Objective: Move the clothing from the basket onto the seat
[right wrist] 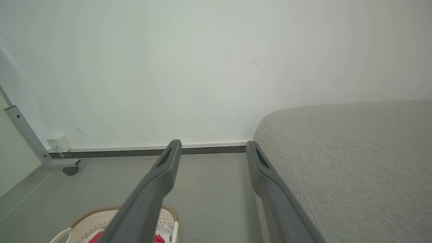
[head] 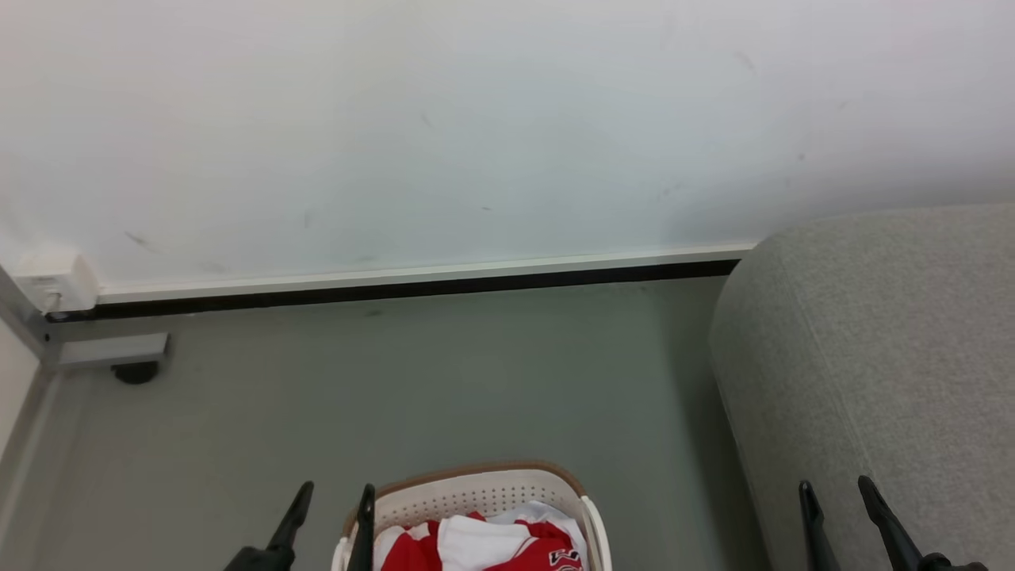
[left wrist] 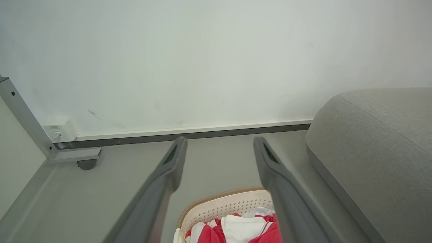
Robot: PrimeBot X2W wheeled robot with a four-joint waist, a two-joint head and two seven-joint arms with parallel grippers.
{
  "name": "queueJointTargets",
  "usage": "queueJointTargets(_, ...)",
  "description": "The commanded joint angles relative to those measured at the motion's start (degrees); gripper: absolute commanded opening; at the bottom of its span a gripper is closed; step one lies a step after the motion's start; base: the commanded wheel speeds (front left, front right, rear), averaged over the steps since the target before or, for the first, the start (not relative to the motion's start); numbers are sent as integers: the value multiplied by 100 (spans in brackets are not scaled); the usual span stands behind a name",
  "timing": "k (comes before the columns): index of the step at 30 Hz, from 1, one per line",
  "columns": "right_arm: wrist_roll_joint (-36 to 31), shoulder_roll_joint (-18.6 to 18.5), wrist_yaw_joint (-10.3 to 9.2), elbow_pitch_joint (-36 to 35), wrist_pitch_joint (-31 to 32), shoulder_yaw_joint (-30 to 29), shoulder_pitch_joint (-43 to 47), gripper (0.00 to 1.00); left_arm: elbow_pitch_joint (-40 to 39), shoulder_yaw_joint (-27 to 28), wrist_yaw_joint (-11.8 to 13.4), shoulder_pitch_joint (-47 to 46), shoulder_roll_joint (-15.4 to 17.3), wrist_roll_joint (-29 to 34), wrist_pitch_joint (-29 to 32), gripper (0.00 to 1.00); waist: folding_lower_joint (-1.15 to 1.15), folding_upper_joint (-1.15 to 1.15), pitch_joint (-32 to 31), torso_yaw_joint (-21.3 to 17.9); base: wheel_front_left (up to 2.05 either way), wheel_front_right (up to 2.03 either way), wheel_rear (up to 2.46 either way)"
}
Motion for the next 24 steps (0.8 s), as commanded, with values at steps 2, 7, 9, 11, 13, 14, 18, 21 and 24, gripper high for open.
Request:
queueJointTargets(2,54,-40,-12,-54,2,40,-42,100,46,-1,-47,-97,34,39,-6,100,0,0,72,-121,0,0,0)
queueJointTargets(7,89,-31,-12,-184,2,203,-182,100,442,-68,-219,-435,64,156,-5,100,0,0,303,-344,0,0,0)
queueJointTargets(9,91,-17,-12,-245,3,282,-247,100,667,-114,-271,-593,107,179,-6,100,0,0,445,-427,0,0,0)
queueJointTargets(11,85,0,-12,-314,3,375,-354,100,915,-154,-311,-779,148,226,-5,100,0,0,620,-520,0,0,0)
queueJointTargets(13,84,11,-12,-343,2,403,-409,100,1082,-196,-327,-883,165,263,-5,100,0,0,692,-554,0,0,0)
queueJointTargets(14,83,21,-12,-375,3,457,-465,100,1249,-226,-355,-996,189,289,-5,100,0,0,789,-598,0,0,0)
queueJointTargets(18,99,59,-12,-487,2,571,-678,100,1991,-377,-408,-1484,249,415,-5,100,0,0,1110,-714,0,0,0)
queueJointTargets(21,105,81,-12,-554,3,656,-838,100,2476,-479,-443,-1863,277,489,-5,100,0,0,1397,-797,0,0,0)
queueJointTargets(24,115,95,-12,-620,2,706,-1030,100,2994,-604,-483,-2234,300,546,20,100,0,0,1684,-881,0,0,0)
